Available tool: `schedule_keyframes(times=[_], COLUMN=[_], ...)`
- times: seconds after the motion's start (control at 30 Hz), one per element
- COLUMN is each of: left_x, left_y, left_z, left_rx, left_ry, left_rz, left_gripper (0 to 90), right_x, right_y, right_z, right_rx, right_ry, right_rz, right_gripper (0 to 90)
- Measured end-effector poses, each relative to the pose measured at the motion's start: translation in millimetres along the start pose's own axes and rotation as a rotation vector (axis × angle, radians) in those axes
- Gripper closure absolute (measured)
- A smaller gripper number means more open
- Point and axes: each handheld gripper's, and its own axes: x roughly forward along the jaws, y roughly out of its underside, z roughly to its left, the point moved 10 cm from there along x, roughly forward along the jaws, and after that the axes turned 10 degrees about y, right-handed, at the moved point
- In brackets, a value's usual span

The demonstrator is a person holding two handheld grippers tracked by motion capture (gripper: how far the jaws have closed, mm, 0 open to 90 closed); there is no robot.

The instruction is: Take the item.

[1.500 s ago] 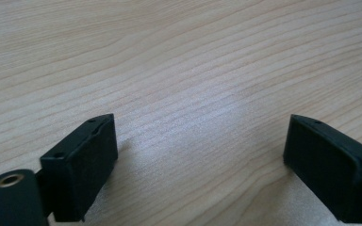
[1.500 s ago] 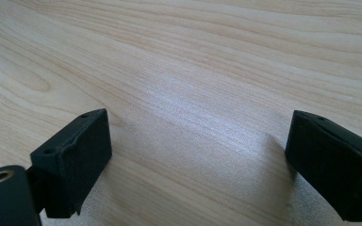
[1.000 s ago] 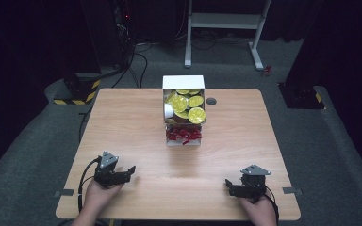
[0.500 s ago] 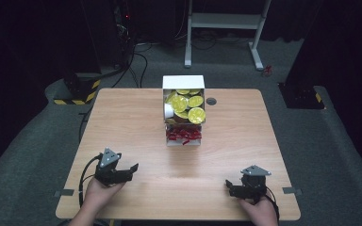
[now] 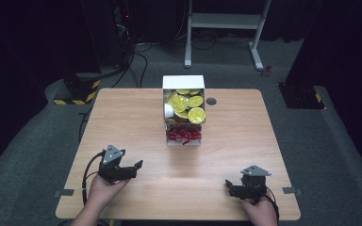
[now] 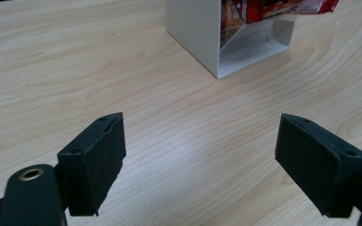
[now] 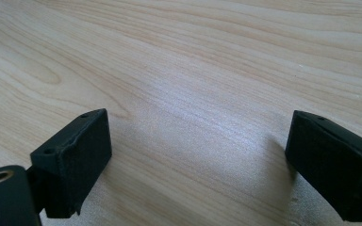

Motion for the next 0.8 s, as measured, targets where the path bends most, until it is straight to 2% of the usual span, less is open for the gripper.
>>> schedule_keyframes(times=[0.27,0.37,0.53,0.6,0.7,0.8], left_x=[-5.2,-6.2,-4.2,-2.4,2.8,4.0], left_y=[-21.5,-26.3,-36.1,-44.2,-49.8,-56.3], left_z=[-3.2,-5.2,-8.2,-9.4,-11.2,-19.3], left_rx=[-0.017,-0.01,-0.041,-0.031,-0.035,-0.017], left_ry=[0.0,-0.009,-0.004,-0.01,-0.015,-0.012], left_rz=[-0.055,-0.06,-0.065,-0.083,-0.08,-0.085], left_gripper=[20.6,20.8,19.9,21.8,20.9,19.9], right_x=[0.1,0.1,-0.2,-0.2,-0.2,-0.2], right_y=[-0.1,-0.1,0.1,0.0,0.0,0.0], right_z=[0.0,0.0,0.5,0.5,0.5,0.5], right_rx=[-0.001,-0.001,-0.005,-0.005,-0.005,-0.006], right_ry=[-0.002,-0.002,-0.005,-0.005,-0.005,-0.005], right_rz=[0.0,0.0,-0.003,-0.003,-0.003,-0.003], right_gripper=[7.5,7.6,7.6,7.6,7.6,7.6])
